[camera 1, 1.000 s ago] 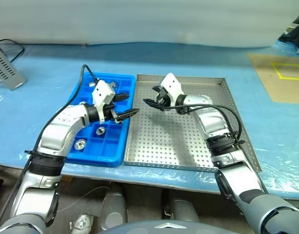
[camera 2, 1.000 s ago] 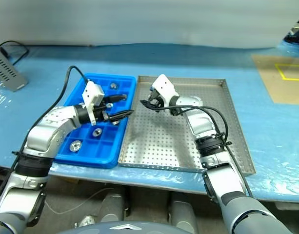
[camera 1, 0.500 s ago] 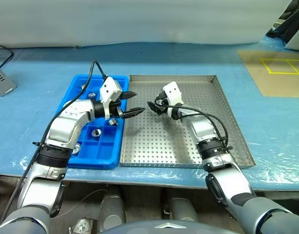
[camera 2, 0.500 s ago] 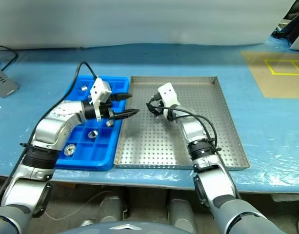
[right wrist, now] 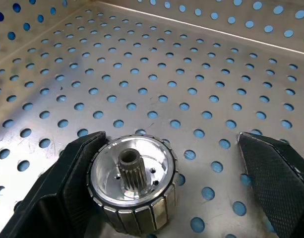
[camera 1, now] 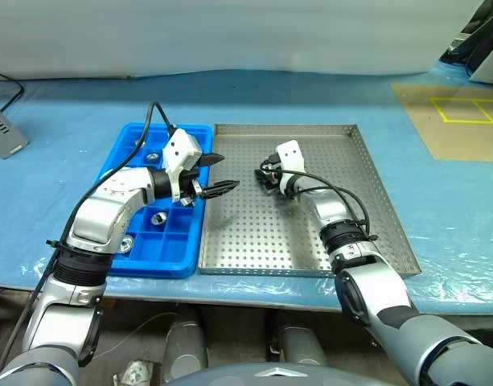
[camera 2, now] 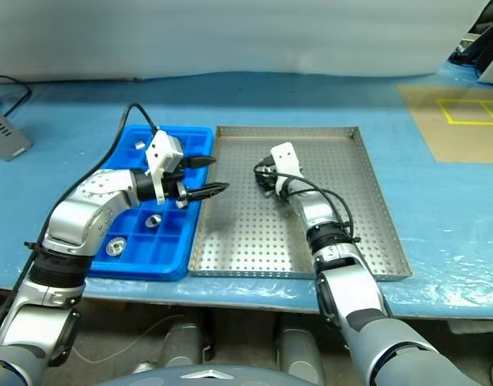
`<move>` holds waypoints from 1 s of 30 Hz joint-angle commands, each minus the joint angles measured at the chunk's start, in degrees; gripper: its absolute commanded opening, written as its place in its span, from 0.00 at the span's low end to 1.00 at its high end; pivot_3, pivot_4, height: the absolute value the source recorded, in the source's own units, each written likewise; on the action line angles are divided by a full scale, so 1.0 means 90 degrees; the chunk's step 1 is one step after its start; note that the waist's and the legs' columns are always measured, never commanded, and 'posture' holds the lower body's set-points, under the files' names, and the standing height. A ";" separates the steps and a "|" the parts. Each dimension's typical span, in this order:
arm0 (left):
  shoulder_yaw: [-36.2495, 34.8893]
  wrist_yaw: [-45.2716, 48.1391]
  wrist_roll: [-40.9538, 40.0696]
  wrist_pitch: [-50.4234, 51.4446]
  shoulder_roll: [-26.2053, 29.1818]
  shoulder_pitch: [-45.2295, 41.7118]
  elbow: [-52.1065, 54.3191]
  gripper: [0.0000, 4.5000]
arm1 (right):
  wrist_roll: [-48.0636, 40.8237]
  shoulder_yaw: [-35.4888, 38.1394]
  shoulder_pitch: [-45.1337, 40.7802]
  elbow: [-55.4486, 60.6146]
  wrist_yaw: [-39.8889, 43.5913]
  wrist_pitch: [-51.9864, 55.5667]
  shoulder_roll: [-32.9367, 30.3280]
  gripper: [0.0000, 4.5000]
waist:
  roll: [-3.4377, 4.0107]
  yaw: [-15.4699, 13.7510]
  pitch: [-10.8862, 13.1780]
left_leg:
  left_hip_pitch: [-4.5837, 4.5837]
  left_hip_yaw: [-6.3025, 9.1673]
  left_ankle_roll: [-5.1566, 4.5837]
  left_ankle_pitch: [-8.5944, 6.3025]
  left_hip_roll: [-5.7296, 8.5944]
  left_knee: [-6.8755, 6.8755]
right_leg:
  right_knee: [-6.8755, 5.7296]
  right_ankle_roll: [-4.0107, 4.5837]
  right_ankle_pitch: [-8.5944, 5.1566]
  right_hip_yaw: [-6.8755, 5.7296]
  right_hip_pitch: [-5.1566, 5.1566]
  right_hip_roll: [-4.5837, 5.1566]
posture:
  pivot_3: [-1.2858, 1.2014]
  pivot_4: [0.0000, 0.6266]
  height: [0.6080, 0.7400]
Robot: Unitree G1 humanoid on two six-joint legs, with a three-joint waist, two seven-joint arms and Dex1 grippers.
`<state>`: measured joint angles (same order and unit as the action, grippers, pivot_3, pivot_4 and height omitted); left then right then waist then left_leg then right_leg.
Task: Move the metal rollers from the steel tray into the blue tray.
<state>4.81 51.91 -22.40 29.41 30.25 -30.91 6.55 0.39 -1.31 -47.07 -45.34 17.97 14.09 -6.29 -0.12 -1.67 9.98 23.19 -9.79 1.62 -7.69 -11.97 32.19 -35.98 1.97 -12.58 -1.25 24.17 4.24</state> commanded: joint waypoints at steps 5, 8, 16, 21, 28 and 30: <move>-0.0211 -0.0013 -0.0028 -0.0153 0.0114 0.0062 0.0081 0.85 | 0.0002 -0.0084 -0.0075 -0.0069 0.0241 -0.0065 0.0044 0.80 | 0.0000 -0.0006 0.0000 | 0.0000 0.0000 0.0000 0.0000 0.0000 0.0002 | -0.0001 0.0001 0.0001 0.0000 -0.0001 0.0000 | 0.48 0.24 1.00; -0.0252 0.0065 -0.0026 -0.0272 0.0184 0.0195 0.0012 0.85 | -0.0044 -0.0060 -0.0056 0.0209 0.0348 -0.0120 -0.0004 0.75 | 0.0000 -0.0003 0.0000 | -0.0001 0.0000 0.0001 0.0000 -0.0001 0.0001 | 0.0000 0.0001 0.0001 0.0000 0.0000 0.0000 | 0.48 0.24 1.00; -0.0388 0.0216 -0.0072 -0.0479 0.0338 0.0440 -0.0104 0.85 | -0.0318 -0.0288 0.0169 0.1805 0.1300 0.0293 -0.0171 0.38 | 0.0002 -0.0075 0.0001 | 0.0004 -0.0001 -0.0002 -0.0001 0.0000 -0.0004 | 0.0009 0.0001 0.0001 -0.0001 0.0001 0.0000 | 0.48 0.24 1.00; -0.0447 0.0234 -0.0097 -0.0407 0.0421 0.0529 -0.0020 0.85 | -0.0284 -0.0532 0.0206 0.2586 0.1723 0.0730 -0.0360 0.38 | 0.0002 -0.0091 0.0001 | 0.0004 -0.0001 -0.0002 -0.0002 0.0000 -0.0006 | 0.0012 0.0001 0.0001 -0.0002 0.0000 0.0000 | 0.49 0.24 1.00; -0.1039 0.0039 -0.0489 0.0103 0.0810 0.0777 0.0681 0.85 | -0.1131 -0.0766 -0.0141 0.3713 0.3138 0.1569 -0.0453 0.38 | 0.0003 -0.0073 0.0002 | 0.0006 -0.0001 -0.0002 -0.0002 -0.0001 -0.0012 | 0.0015 0.0001 0.0000 -0.0001 0.0005 -0.0001 | 0.51 0.24 1.00; -0.1355 0.0086 -0.0693 0.0252 0.1045 0.1077 0.1005 0.85 | -0.1453 -0.1038 -0.0165 0.4064 0.3820 0.1848 -0.0507 0.38 | 0.0003 -0.0064 0.0002 | 0.0005 -0.0001 -0.0001 -0.0002 -0.0005 -0.0024 | 0.0017 0.0001 0.0000 -0.0001 0.0011 -0.0005 | 0.53 0.24 1.00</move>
<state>-3.75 52.33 -26.51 30.73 37.95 -22.32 12.06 -9.17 -8.91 -47.06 -13.69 47.42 29.34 -11.04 -0.10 -2.25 10.00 23.19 -9.80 1.60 -7.71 -12.02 31.83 -35.77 2.01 -12.59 -1.27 24.27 4.19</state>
